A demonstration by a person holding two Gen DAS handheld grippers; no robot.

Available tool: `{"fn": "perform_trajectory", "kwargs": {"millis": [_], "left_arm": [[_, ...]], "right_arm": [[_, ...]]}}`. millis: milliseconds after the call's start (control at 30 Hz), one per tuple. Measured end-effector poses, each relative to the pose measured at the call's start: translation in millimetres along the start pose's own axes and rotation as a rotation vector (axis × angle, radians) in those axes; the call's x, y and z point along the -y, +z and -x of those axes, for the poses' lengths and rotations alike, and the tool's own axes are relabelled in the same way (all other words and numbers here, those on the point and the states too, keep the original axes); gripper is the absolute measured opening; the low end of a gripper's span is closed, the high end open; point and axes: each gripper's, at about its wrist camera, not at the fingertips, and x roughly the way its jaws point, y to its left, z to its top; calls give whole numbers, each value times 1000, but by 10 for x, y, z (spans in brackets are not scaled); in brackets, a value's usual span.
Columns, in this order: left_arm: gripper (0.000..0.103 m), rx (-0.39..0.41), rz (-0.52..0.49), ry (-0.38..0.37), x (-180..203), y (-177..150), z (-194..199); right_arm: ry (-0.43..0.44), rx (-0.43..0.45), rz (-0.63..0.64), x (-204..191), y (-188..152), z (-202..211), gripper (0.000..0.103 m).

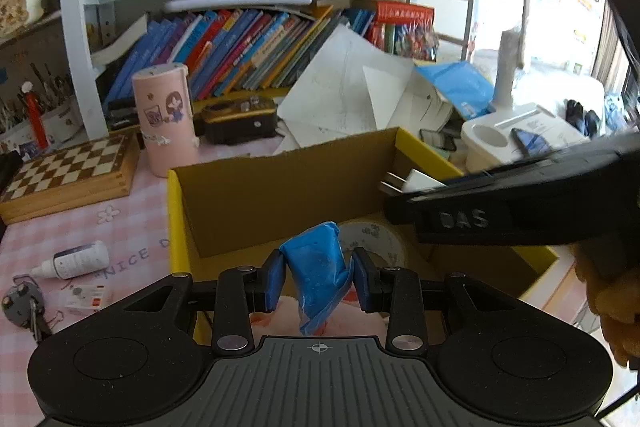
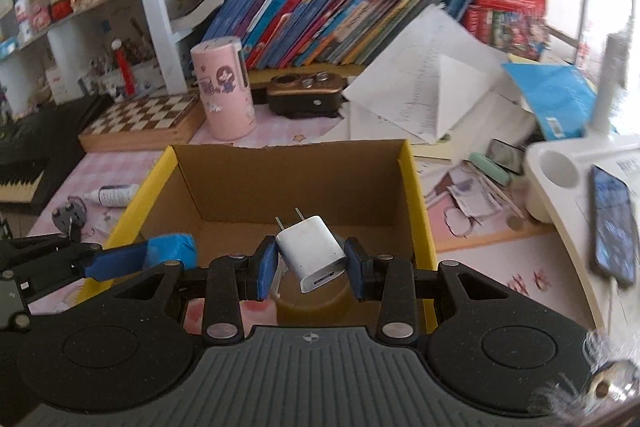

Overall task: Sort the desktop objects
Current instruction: 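Lower the charger and blue bag into the yellow box and open both tools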

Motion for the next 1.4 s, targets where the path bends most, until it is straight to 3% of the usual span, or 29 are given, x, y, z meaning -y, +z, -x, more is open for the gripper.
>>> {"fn": "perform_trajectory", "kwargs": {"millis": [367,633,867,967,1067,1200,1400], "left_arm": [[34,-134,9,13,73,-71,-358],[34,-164,12,12,109,-104,-421],[34,-158,15,14,120,-95,-415],[35,-145,18,8,115,-91,-385],[38,-125,12,15,108,-79,-337],[57,-88,0,37,107,-64,-226],[67,-18,-13,67,79,-35,9]], "right_arm": [[55,-125,172,-41,184,-601,34],[90,-246,267,-146,82,-853,34],[93,-274,278,-148,85,-889,34],[81,-270,279,-149,81,-874,35],[72,-243,270,-145,95,-835,44],[68,-196,245,-119,109,-761,49],[50,-93,170,-49,145,-498,51]]}}
